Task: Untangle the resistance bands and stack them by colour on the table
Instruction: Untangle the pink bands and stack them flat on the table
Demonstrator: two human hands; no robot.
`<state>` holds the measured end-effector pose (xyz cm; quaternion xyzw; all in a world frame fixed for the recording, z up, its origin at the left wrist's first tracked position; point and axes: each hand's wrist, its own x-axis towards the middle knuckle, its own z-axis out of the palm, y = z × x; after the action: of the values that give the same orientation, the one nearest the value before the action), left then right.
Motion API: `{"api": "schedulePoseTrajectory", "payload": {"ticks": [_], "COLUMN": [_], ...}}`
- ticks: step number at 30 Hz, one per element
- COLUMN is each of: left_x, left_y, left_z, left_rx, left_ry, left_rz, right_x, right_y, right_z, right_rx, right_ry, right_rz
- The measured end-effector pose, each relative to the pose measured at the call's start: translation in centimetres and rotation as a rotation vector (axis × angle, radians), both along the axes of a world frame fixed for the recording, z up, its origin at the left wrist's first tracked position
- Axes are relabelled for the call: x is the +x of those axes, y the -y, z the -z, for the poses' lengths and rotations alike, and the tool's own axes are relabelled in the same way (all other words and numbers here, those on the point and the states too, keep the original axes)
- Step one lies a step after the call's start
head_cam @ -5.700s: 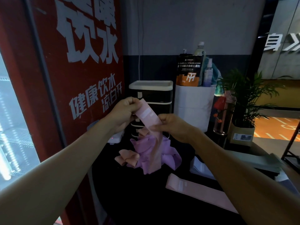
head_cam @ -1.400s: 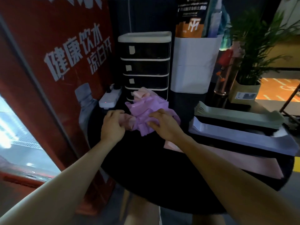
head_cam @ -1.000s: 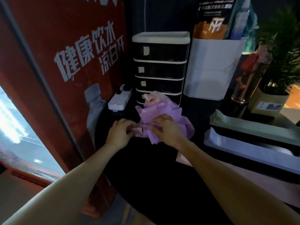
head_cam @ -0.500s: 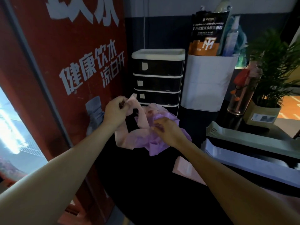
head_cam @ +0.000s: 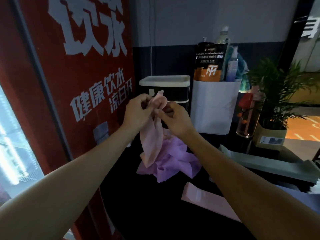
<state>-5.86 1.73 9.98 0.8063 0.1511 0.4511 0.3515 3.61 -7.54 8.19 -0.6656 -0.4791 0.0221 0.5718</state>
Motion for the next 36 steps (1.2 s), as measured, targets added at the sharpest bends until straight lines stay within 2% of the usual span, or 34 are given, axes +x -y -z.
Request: {"api": "schedulePoseTrajectory", "payload": {"ticks": [5, 10, 12, 15, 19, 24, 27, 32, 36], "left_x": [-0.4, -0.3, -0.4, -0.8, -0.8, -0.7, -0.8, -1.5, -1.5], "left_y": [0.7, 0.9, 0.9, 0.6, 0.2, 0.4, 0.4, 0.8, 0.6], "left_z": [-1.3, -1.7, -1.7, -1.3, -0.9, -0.8, -0.9, -1.1, -0.5], "left_rx": [0.029, -0.058, -0.130, -0.266, -0.394, -0.503, -0.614, -0.882, -0.763], "left_ry": [0.057, 0.067, 0.055, 0.053, 0.066, 0.044, 0.061, 0.119, -0.043], "left_rz": [0.131, 0.211, 0.257, 0.294, 0.245, 0.250, 0.306, 0.353, 0.351], "right_x": [0.9, 1.1, 1.6, 2.5, 3.3, 3.8, 3.6, 3.3, 2.7], "right_y": [1.3, 2.8, 3.4, 4.4, 5.4, 6.0, 6.3, 6.9, 7.1], "right_z": [-2.0, -3.2, -3.3, -3.2, -3.0, -2.6, -2.3, -2.1, -2.6], "right_rx": [0.112, 0.049, 0.030, 0.058, 0.128, 0.111, 0.016, 0.011, 0.067], "right_ry": [0.045, 0.229, 0.176, -0.046, -0.277, -0.260, -0.201, -0.354, -0.508], "right_rz": [0.086, 0.078, 0.078, 0.044, 0.043, 0.000, -0.021, -0.123, -0.287]}}
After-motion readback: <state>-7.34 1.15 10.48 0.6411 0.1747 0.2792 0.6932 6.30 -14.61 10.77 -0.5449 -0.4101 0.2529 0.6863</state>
